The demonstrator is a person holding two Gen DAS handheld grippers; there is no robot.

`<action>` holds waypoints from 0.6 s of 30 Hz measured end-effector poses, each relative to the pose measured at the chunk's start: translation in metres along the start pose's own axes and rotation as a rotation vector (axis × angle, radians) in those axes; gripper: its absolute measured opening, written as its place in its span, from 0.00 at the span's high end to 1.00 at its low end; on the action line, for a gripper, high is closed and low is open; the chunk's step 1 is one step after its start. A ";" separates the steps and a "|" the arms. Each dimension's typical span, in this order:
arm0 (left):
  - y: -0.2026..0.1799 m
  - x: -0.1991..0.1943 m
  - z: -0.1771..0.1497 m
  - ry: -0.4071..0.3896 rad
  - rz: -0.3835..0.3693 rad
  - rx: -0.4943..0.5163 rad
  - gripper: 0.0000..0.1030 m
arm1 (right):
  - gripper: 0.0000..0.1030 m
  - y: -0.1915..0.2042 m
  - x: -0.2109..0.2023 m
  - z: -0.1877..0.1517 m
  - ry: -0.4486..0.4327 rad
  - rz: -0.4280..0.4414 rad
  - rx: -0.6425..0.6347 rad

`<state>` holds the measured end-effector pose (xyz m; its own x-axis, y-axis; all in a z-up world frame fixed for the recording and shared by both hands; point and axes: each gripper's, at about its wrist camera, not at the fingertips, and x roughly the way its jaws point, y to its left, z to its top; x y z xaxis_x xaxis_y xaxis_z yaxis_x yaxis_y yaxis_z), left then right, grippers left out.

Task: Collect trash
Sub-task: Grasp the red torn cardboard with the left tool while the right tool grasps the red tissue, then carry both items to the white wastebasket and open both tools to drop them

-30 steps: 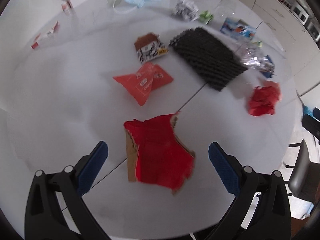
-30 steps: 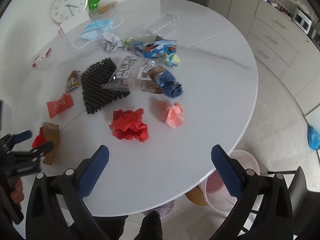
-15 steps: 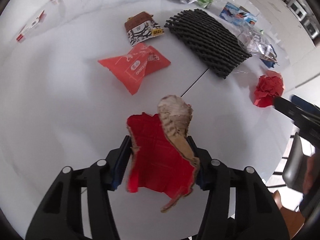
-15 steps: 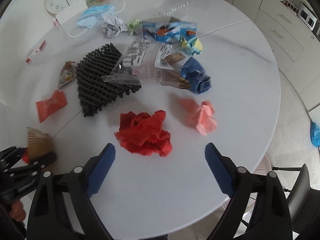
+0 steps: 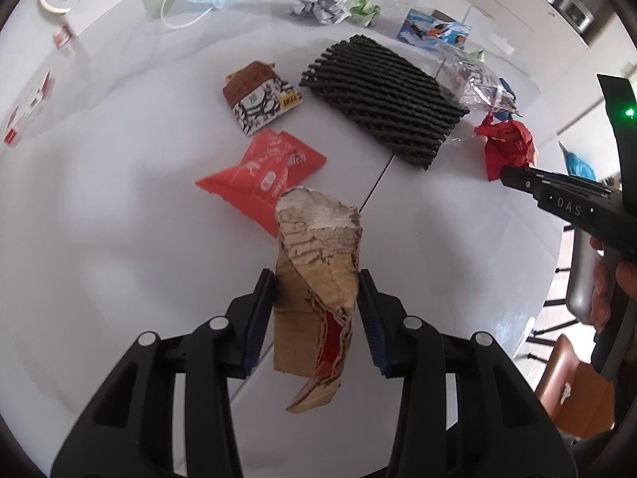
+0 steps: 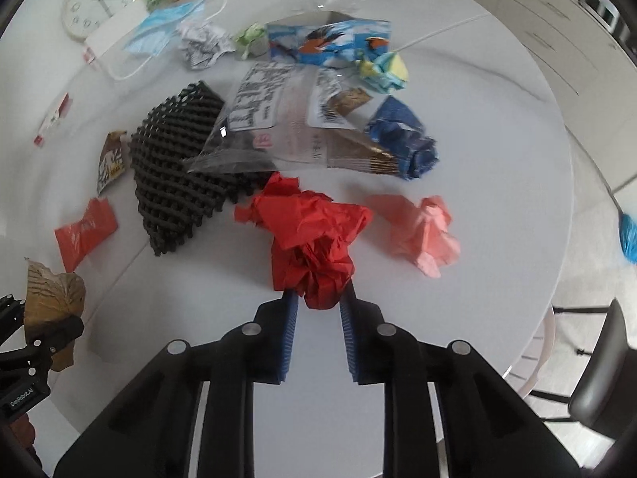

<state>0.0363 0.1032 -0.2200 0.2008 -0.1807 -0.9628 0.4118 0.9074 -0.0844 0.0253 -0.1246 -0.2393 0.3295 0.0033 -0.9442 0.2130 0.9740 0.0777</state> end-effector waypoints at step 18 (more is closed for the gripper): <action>-0.029 -0.039 0.022 -0.061 -0.054 0.162 0.60 | 0.81 -0.040 -0.080 -0.021 -0.127 0.106 0.159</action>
<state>0.0359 0.0760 -0.1741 0.2258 -0.2543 -0.9404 0.5604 0.8235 -0.0882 -0.0292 -0.1594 -0.1732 0.4688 0.0650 -0.8809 0.3100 0.9218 0.2330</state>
